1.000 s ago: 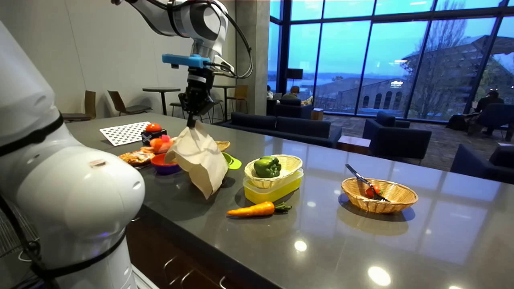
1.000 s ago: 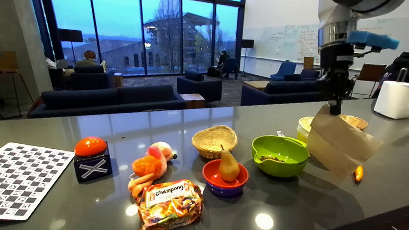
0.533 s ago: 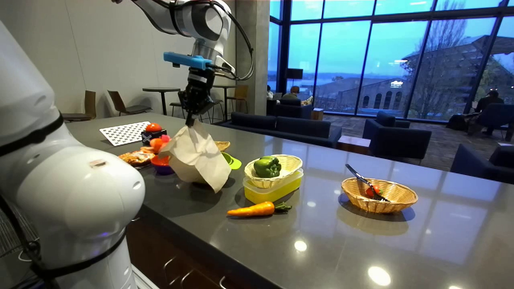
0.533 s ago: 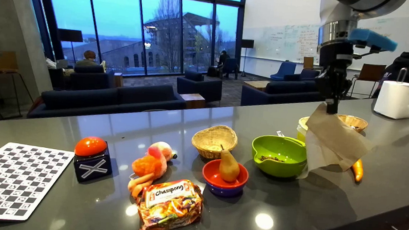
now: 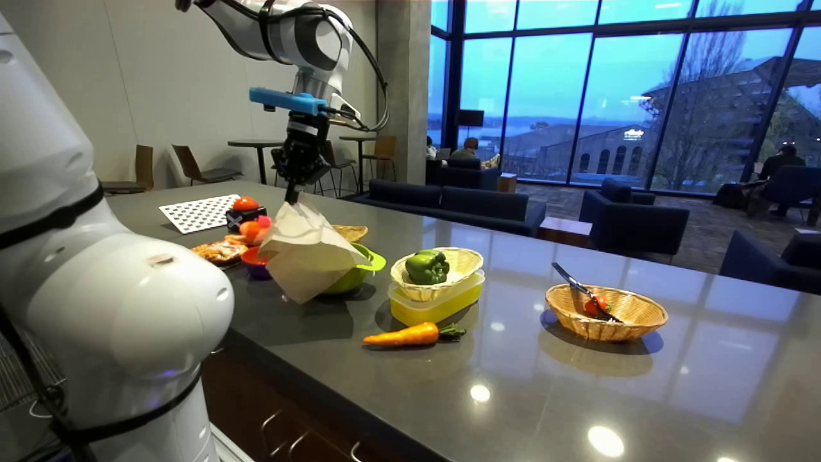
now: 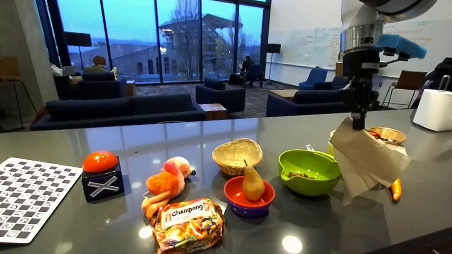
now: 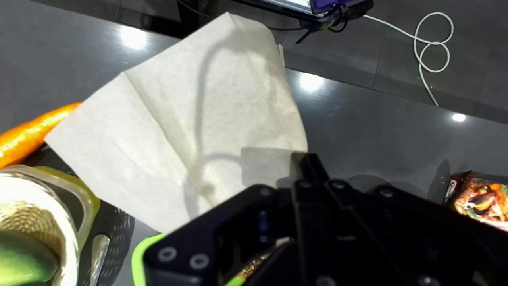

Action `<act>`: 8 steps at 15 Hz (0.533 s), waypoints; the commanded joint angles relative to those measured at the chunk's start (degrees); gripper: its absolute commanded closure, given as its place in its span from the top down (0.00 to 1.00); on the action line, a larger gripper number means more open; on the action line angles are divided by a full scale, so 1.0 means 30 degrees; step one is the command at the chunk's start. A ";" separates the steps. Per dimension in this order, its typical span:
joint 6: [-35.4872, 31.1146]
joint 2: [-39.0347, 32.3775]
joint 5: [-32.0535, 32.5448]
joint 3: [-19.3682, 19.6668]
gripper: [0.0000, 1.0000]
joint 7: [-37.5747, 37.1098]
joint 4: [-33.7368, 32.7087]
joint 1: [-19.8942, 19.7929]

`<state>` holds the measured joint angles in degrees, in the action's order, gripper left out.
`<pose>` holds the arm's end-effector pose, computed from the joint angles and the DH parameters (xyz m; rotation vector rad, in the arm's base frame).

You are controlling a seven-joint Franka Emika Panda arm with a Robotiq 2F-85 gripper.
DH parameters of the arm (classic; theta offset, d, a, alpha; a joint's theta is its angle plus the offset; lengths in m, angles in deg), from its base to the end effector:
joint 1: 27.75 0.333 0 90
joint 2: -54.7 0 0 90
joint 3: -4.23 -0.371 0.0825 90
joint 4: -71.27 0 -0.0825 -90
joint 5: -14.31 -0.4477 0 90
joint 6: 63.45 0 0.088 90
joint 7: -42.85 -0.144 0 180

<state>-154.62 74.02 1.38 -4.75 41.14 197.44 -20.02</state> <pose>0.4256 0.1658 0.4970 -2.9648 -0.3121 0.4489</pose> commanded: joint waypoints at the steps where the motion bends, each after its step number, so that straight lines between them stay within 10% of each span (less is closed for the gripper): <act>1: -0.0104 -0.0291 -0.0451 0.0152 0.00 0.0183 -0.0471 0.0168; 8: -0.0051 -0.0234 -0.1927 0.1570 0.00 0.1171 -0.0429 -0.0428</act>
<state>-155.36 73.41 -1.51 -2.63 42.37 196.54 -20.12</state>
